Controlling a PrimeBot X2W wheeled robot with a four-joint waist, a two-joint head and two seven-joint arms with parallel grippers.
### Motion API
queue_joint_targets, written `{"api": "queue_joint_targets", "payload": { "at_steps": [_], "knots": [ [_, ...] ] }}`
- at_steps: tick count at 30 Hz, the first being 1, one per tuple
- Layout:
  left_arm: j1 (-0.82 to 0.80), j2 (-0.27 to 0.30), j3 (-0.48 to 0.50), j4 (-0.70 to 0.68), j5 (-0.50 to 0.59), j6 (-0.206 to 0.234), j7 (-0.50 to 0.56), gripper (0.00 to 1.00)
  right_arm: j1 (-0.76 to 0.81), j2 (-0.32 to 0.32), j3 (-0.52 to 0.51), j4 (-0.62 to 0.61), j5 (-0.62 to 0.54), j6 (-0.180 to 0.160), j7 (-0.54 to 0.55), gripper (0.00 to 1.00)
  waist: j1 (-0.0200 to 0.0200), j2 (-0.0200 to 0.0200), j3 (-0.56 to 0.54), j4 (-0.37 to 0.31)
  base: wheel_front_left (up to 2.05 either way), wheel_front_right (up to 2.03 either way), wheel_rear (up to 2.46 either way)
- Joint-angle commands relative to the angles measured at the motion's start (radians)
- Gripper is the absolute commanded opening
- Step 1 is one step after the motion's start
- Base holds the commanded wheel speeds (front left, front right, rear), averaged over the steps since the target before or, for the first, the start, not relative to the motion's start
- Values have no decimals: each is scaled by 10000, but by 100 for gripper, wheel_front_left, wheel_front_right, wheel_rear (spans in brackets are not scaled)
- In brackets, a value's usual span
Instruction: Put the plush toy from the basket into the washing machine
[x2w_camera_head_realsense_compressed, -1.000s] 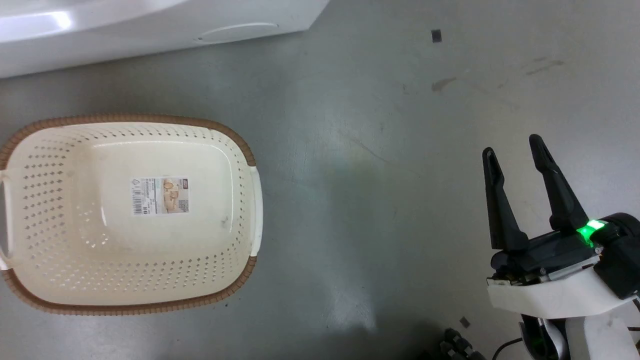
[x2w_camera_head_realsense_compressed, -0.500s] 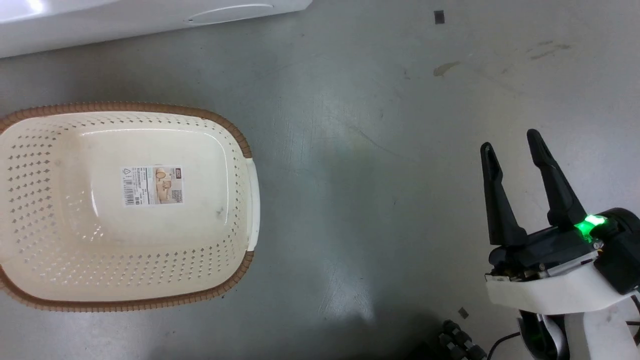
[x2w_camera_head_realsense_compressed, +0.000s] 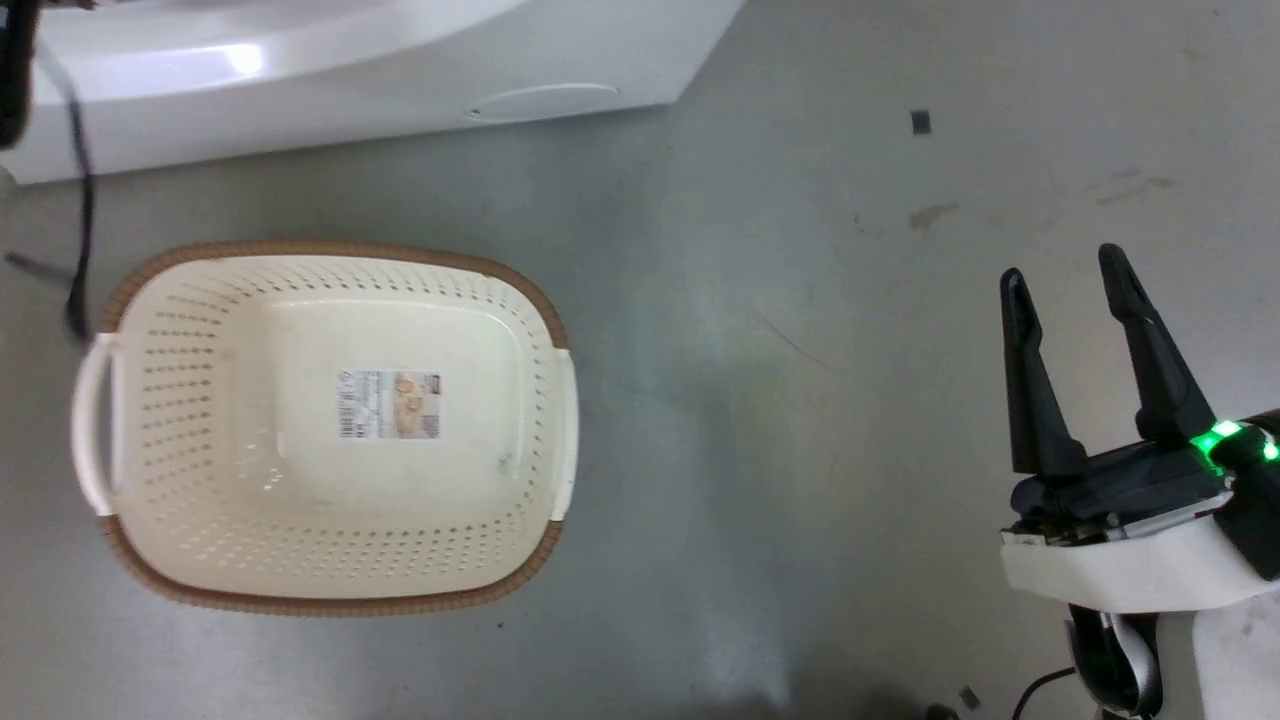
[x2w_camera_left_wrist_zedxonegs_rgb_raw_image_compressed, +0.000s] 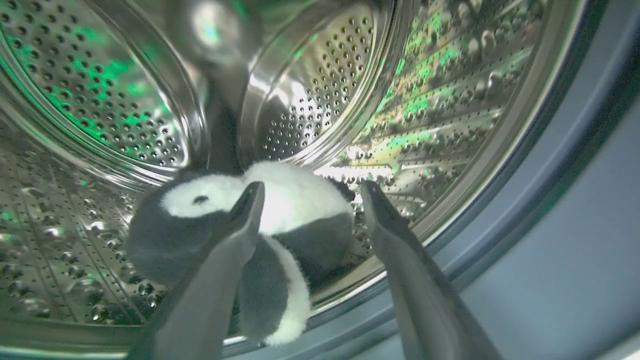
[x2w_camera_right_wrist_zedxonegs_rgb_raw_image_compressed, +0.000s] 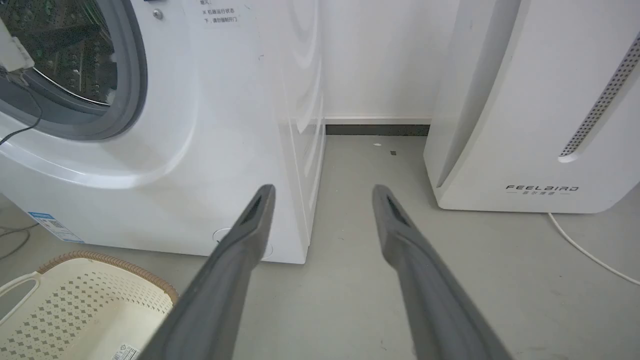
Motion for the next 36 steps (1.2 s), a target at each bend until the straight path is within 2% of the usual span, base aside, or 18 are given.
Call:
{"api": "queue_joint_targets", "payload": {
  "at_steps": [1, 5, 9, 19, 27, 36],
  "knots": [
    [287, -27, 187, -345, -21, 78, -50, 100, 16, -6, -54, -21, -75, -9, -44, 100, -1, 0, -439, 401, 0, 0, 0],
    [2069, -442, 1028, -2054, 234, 377, -53, 100, 228, -6, -136, 159, -386, -9, -44, 100, -1, 0, -1302, 926, 0, 0, 0],
    [3855, -755, 1246, -3283, 903, 698, -55, 100, 409, -6, -178, 351, -618, -9, -44, 100, -1, 0, -2155, 1357, 0, 0, 0],
    [7599, -1488, 1545, -5192, 1162, 1194, -56, 100, 928, -6, -394, 723, -696, -9, -44, 100, -1, 0, -3880, 2111, 0, 0, 0],
    [9882, -2010, 1804, -6403, 1281, 1677, -56, 100, 1120, -6, -531, 787, -606, -9, -44, 100, -1, 0, -4429, 2453, 0, 0, 0],
    [11646, -2715, 1826, -6561, 1561, 1733, -56, 100, 1573, -6, -388, 955, -492, -9, -44, 100, -1, 0, -5146, 2716, 0, 0, 0]
  ]
}}
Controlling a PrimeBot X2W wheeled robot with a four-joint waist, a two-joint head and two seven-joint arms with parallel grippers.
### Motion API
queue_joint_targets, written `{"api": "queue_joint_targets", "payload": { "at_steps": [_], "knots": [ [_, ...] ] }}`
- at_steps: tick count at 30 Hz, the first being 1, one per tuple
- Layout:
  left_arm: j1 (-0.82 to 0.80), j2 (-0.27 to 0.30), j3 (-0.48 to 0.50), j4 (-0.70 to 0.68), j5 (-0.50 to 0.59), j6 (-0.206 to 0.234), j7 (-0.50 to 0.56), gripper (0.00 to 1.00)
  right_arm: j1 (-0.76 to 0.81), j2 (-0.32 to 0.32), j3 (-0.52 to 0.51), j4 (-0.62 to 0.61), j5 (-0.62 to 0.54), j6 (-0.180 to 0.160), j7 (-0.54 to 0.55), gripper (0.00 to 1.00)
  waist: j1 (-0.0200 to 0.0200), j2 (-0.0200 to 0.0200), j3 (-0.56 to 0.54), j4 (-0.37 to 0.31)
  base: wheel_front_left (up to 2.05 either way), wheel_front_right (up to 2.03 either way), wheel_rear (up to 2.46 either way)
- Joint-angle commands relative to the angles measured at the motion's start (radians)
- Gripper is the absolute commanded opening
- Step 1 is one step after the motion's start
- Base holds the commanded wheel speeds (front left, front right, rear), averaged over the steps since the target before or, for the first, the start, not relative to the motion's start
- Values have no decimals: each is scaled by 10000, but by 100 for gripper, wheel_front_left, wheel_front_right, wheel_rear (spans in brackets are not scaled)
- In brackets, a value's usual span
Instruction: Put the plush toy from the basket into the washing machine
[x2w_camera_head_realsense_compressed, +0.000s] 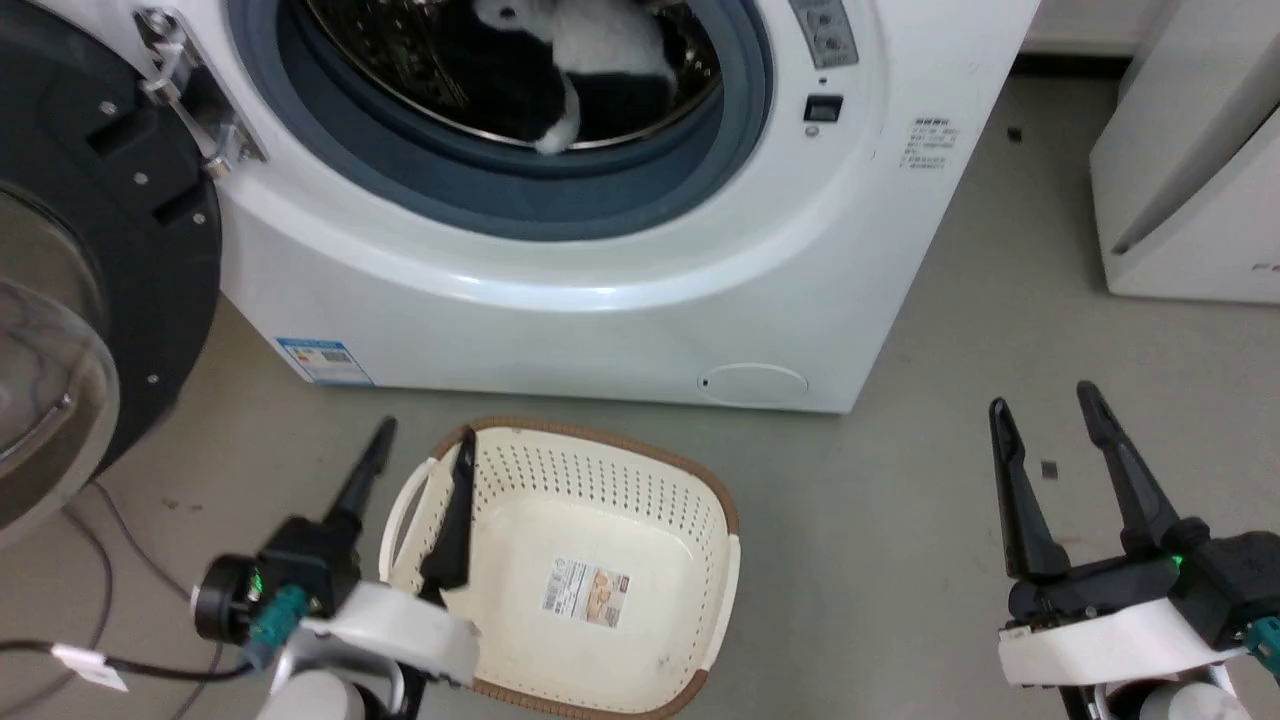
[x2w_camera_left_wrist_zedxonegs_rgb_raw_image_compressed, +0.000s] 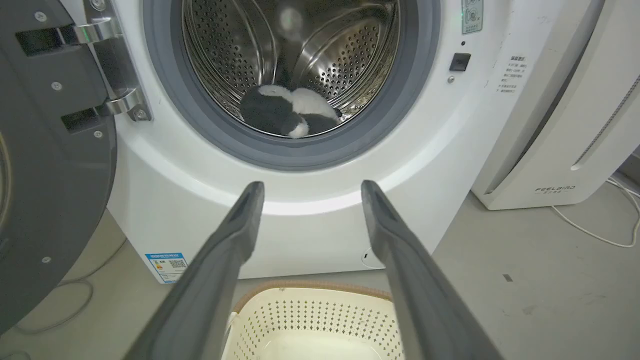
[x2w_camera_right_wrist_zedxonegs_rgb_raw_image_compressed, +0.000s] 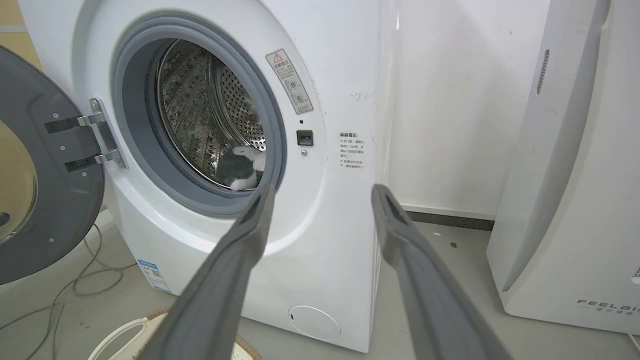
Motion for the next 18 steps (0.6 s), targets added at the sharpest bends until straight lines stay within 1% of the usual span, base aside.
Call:
{"api": "queue_joint_targets", "payload": {
  "at_steps": [1, 7, 9, 15, 16, 18],
  "knots": [
    [244, -85, 15, -37, 137, 8, -54, 100, 192, -4, 25, 22, 73, -9, -44, 100, 1, 0, -177, 42, 0, 0, 0],
    [797, -498, 137, 30, 588, -76, -55, 100, 449, -4, 130, 91, 176, -9, -44, 100, 1, 0, -510, 98, 0, 0, 0],
    [956, -650, 248, -17, 766, -65, -55, 100, 541, -4, 174, 152, 205, -9, -44, 100, 1, 0, -694, 84, 0, 0, 0],
    [1263, -1043, 676, -242, 1184, -87, -55, 100, 653, -4, 248, 184, 291, -9, -44, 100, 1, 0, -771, 78, 0, 0, 0],
    [1181, -1044, 675, -206, 1145, -89, 0, 0, 574, 0, 240, 165, 205, 0, 4, 0, 1, 0, -773, 77, 0, 0, 0],
    [1183, -1061, 676, -214, 1170, -110, 11, 0, 575, 0, 238, 166, 192, 0, 9, 0, 1, 0, -780, 75, 0, 0, 0]
  ]
}}
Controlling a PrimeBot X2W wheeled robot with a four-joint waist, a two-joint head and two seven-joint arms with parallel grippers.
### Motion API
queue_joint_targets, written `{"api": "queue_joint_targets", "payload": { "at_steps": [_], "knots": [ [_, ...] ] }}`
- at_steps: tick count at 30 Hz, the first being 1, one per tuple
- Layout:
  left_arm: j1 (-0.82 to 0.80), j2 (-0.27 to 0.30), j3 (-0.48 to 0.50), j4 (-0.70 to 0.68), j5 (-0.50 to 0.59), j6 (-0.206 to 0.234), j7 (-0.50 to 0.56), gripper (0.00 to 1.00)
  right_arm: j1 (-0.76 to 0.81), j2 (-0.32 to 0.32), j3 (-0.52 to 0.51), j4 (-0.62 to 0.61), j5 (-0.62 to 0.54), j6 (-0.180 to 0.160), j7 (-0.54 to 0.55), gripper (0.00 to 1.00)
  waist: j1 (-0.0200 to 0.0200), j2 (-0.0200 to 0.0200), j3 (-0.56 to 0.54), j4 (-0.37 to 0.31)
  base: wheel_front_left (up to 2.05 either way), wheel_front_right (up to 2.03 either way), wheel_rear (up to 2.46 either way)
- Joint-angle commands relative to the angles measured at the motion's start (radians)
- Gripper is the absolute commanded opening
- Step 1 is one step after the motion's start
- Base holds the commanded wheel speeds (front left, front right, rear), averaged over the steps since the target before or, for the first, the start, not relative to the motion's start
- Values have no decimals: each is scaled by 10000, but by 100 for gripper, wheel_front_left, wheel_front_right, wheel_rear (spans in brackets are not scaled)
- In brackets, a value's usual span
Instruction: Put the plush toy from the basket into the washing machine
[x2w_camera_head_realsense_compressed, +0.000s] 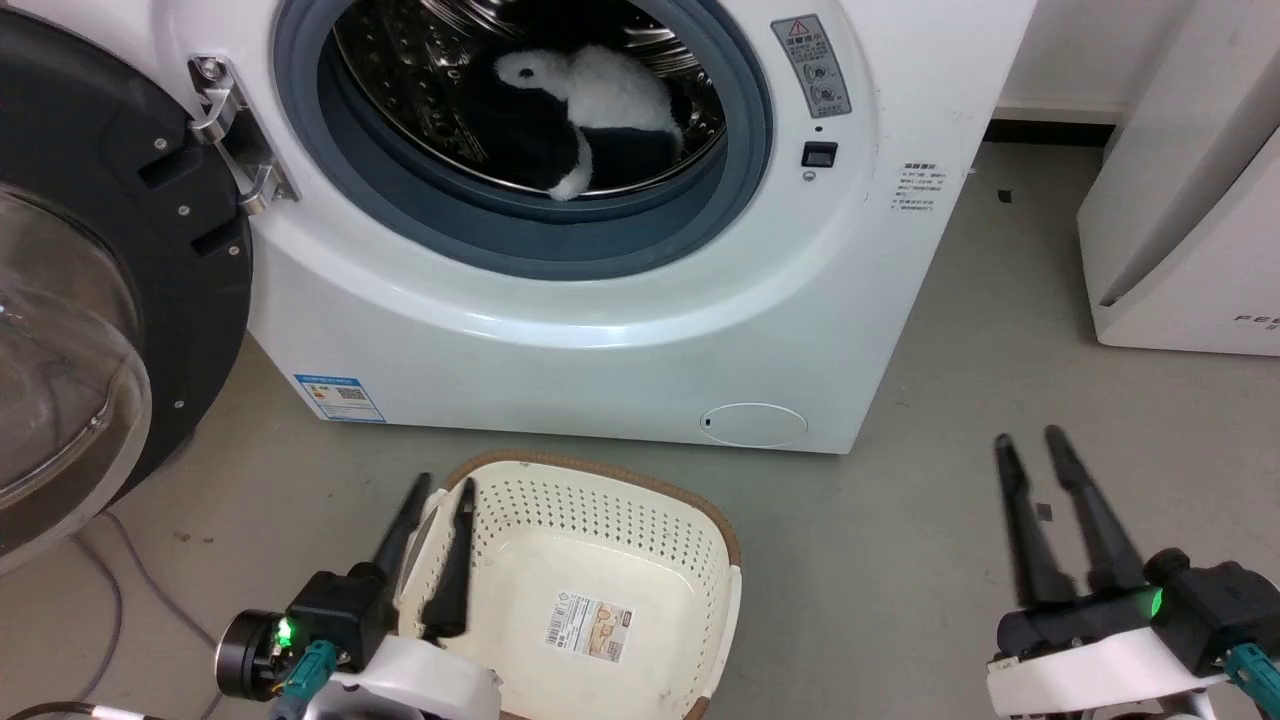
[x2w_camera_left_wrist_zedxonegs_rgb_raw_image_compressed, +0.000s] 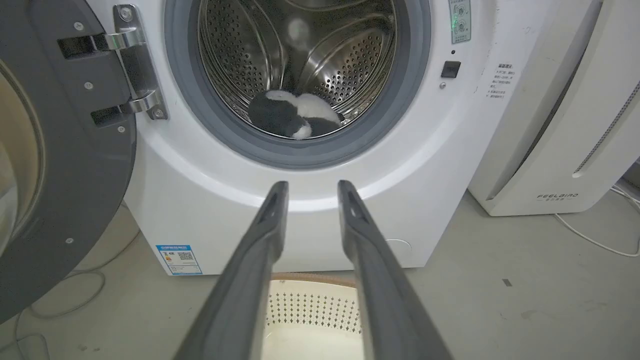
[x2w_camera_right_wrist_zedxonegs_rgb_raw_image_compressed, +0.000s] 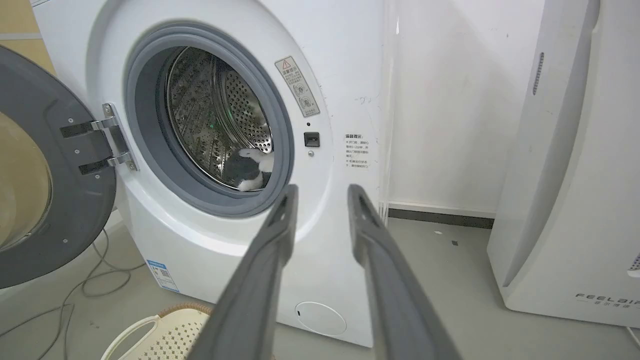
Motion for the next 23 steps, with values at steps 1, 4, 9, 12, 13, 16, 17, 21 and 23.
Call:
{"api": "queue_joint_targets", "payload": {
  "at_steps": [1, 4, 9, 12, 13, 16, 17, 21, 23],
  "knots": [
    [0, 2, 0, 2, 0, 0, 2, 0, -1, 0, 0, 0, 0, 0, 0, 0, 1, 0, -2, 0, 0, 0, 0],
    [12, -16, 39, -23, 41, -7, 50, 0, 1, 0, -2, 7, -19, 0, 48, 0, 1, 0, -30, -17, 0, 0, 0],
    [37, -60, 123, -76, 127, -21, 152, 0, 5, 0, -5, 23, -60, -1, 151, 0, 1, 0, -87, -54, 0, 0, 0],
    [52, -86, 173, -108, 179, -30, 213, 0, 7, 0, -7, 32, -85, -1, 213, 0, 1, 0, -121, -76, 0, 0, 0],
    [57, -95, 190, -119, 196, -33, 234, 0, 8, 0, -8, 36, -93, -1, 233, 0, 1, 0, -132, -84, 0, 0, 0],
    [71, -121, 240, -151, 248, -42, 295, 0, 11, -1, -10, 45, -118, -1, 295, 0, 1, 0, -167, -106, 0, 0, 0],
    [76, -130, 257, -162, 266, -45, 316, 0, 11, -1, -11, 48, -126, -1, 316, 0, 1, 0, -178, -113, 0, 0, 0],
    [96, -164, 323, -204, 334, -56, 397, 0, 15, -1, -13, 61, -158, -1, 397, 0, 1, 0, -223, -143, 0, 0, 0],
    [111, -191, 373, -236, 386, -65, 458, 0, 17, -1, -16, 70, -183, -2, 459, 0, 1, 0, -257, -165, 0, 0, 0]
  ]
}}
